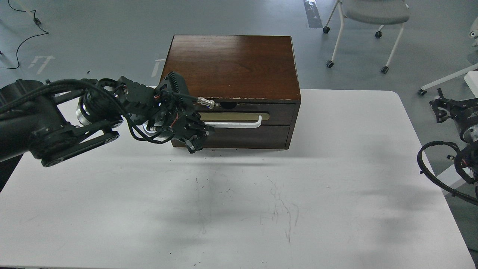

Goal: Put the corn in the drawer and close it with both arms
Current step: 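Hold the left gripper against the closed drawer front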

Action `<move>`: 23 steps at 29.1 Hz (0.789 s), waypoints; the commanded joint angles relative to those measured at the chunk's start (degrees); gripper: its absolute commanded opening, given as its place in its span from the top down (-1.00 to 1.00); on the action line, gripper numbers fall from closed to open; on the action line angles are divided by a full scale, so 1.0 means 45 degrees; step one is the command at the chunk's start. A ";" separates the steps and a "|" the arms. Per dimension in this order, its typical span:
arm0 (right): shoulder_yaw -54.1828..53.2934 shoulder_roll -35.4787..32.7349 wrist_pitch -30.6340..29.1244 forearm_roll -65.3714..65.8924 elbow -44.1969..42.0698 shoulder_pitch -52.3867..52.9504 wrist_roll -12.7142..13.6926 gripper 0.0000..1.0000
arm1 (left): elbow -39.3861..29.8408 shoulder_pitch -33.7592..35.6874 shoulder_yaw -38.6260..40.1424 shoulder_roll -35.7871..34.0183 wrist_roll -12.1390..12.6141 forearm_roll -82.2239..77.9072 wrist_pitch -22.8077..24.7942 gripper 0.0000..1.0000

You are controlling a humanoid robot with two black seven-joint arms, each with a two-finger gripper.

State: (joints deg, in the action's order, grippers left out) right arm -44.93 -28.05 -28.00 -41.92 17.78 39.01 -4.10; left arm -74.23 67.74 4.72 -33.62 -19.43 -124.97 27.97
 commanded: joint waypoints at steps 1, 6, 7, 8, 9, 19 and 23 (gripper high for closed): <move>0.0003 -0.0017 0.0000 -0.0001 -0.0103 -0.0018 -0.0006 -1.00 | -0.0164 -0.0073 -0.0034 -0.0009 -0.0018 -0.0008 0.0007 1.00; 0.0003 -0.0017 0.0000 -0.0001 -0.0104 -0.0018 -0.0006 -1.00 | -0.0184 -0.0229 -0.0015 0.0049 -0.0018 -0.0008 0.0007 1.00; 0.0003 -0.0017 0.0000 -0.0001 -0.0104 -0.0018 -0.0006 -1.00 | -0.0184 -0.0229 -0.0015 0.0069 -0.0018 -0.0008 0.0007 1.00; 0.0003 0.0003 0.0000 -0.0001 -0.0104 -0.0018 -0.0006 -1.00 | -0.0204 -0.0249 -0.0015 0.0069 -0.0018 -0.0008 0.0007 1.00; 0.0003 -0.0017 0.0000 -0.0001 -0.0104 -0.0018 -0.0006 -1.00 | -0.0223 -0.0268 -0.0015 0.0069 -0.0037 -0.0008 0.0007 1.00; 0.0023 0.0003 0.0000 0.0038 -0.0279 -0.0018 0.0013 -1.00 | -0.0751 -0.0444 0.0102 0.0010 -0.0038 -0.0008 0.0007 1.00; 0.0023 0.0003 0.0000 0.0038 -0.0279 -0.0018 0.0013 -1.00 | -0.0751 -0.0444 0.0220 -0.0048 -0.0038 -0.0008 0.0007 1.00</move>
State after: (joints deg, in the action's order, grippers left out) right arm -44.84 -28.05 -28.00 -41.76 16.52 38.92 -4.13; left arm -77.58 65.76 5.32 -33.62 -19.60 -125.00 28.00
